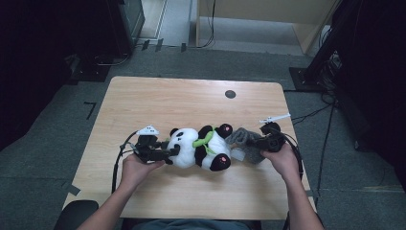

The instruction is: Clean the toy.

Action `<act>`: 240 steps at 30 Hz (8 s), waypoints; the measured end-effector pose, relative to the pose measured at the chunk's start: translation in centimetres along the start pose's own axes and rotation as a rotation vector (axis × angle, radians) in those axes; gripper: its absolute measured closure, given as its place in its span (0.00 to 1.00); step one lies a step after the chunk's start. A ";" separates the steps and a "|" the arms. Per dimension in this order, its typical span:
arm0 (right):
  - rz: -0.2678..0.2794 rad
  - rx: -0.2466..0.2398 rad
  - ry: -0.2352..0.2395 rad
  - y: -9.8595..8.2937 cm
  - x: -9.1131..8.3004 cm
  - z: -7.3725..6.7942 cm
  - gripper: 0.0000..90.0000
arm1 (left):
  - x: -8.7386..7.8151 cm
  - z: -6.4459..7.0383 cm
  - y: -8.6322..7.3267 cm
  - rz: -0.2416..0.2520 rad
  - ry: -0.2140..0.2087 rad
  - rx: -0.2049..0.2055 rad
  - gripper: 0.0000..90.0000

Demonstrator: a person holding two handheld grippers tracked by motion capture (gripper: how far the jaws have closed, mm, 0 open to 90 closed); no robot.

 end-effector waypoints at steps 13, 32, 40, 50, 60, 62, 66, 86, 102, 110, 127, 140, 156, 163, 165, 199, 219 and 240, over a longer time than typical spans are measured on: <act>0.237 -0.008 0.046 4.4 -4.8 -2.3 0.89 | 0.0 0.1 -0.1 0.001 0.009 0.010 0.53; 0.128 -0.227 0.181 4.4 -0.2 -12.3 0.89 | 0.0 0.2 -0.1 0.006 0.012 0.016 0.53; 0.085 -0.273 0.153 3.2 1.3 -12.3 0.89 | 0.0 0.2 -0.2 0.006 0.011 0.028 0.53; 0.044 -0.249 0.162 1.4 1.2 -10.0 0.89 | 0.1 0.2 -0.2 0.007 0.005 0.026 0.53; -0.033 -0.195 0.115 -0.2 1.9 -6.7 0.89 | 0.1 0.1 0.0 0.022 -0.005 0.008 0.52; -0.038 -0.179 0.126 -0.3 2.2 -6.4 0.89 | 0.0 0.1 0.0 0.022 -0.004 0.009 0.52; -0.052 -0.164 0.126 -0.7 2.6 -6.0 0.89 | 0.0 0.1 0.0 0.023 -0.001 0.011 0.52; -0.075 -0.091 0.061 -1.2 4.2 -2.5 0.89 | 0.0 -0.1 0.2 0.032 -0.006 0.004 0.52; 0.275 -0.141 0.121 5.5 -4.2 -8.4 0.90 | -0.1 0.2 0.2 0.039 0.012 0.035 0.51; 0.223 -0.281 0.202 6.8 -3.3 -15.1 0.90 | -0.2 0.3 0.3 0.046 0.022 0.048 0.50; -0.020 -0.418 0.185 7.3 5.8 -21.1 0.91 | -0.4 0.0 0.4 0.071 0.009 0.024 0.42; -0.026 -0.341 0.234 9.3 6.5 -19.2 0.91 | 1.3 0.7 -0.5 0.099 0.012 0.063 0.12; -0.053 -0.339 0.231 9.5 6.7 -22.1 0.91 | 1.5 0.3 -0.3 0.146 0.116 0.132 0.43; -0.111 -0.445 0.172 8.0 8.5 -23.2 0.91 | 1.4 0.2 -0.4 0.128 0.123 0.134 0.49; -0.104 -0.448 0.169 8.2 8.2 -22.4 0.91 | 1.4 0.2 -0.3 0.138 0.123 0.130 0.50; 0.052 -0.157 0.093 8.6 2.8 -9.1 0.91 | 1.4 0.0 -0.2 0.136 0.094 0.111 0.51; 0.210 -0.132 0.182 11.4 -2.1 -11.8 0.91 | 1.3 0.0 -0.3 0.127 0.086 0.108 0.49; 0.003 -0.434 0.122 8.2 7.2 -22.2 0.90 | 1.1 0.2 -0.2 0.121 0.096 0.088 0.49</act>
Point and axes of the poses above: each handheld gripper's, and its own axes: x roughly forward along the jaws, y roughly out of its top, z roughly to its right, the point moved 10 cm from there along x, roughly forward along the jaws, and after that the axes turned 3 degrees about -z, right-handed, at the moved point
